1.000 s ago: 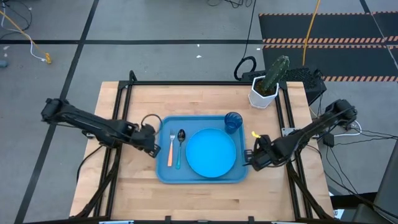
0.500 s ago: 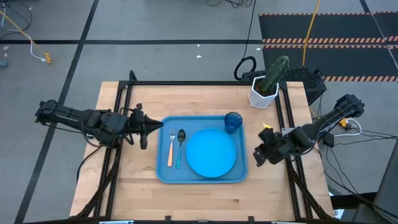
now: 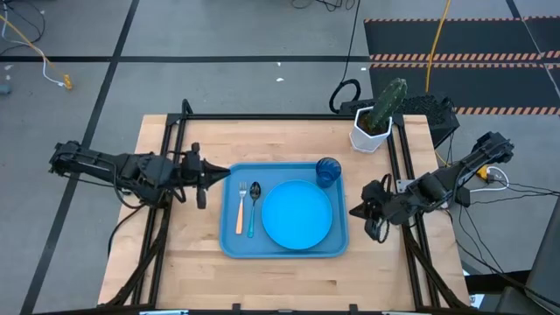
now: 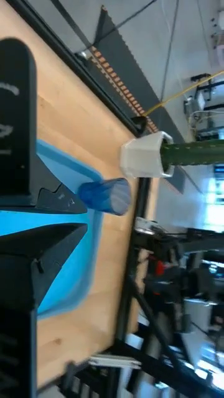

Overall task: Pick and place plate/cup/fork/spoon on tray
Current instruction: Return to Home Position

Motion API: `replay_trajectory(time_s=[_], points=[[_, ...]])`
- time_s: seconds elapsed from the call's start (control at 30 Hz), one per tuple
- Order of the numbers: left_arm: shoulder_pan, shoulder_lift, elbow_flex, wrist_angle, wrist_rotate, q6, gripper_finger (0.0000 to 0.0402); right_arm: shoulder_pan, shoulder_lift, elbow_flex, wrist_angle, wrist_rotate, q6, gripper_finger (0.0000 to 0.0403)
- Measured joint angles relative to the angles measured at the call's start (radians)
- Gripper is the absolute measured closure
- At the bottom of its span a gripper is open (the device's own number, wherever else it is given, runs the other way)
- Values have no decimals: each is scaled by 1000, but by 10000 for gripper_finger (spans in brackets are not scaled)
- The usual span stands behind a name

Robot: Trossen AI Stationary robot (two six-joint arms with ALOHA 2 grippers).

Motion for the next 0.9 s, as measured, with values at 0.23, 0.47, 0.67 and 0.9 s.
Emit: replay_trajectory(time_s=[0.23, 0.47, 0.67, 0.9], points=[[0, 2, 0, 234, 0, -10, 364, 0, 0, 0, 173, 3, -253, 403], [0, 1, 0, 547, 0, 85, 364, -1, 0, 0, 468, 3, -257, 403], [0, 1, 0, 625, 0, 76, 364, -4, 0, 0, 691, 6, -181, 403], [0, 2, 0, 518, 0, 112, 364, -14, 1, 0, 783, 2, -185, 403]])
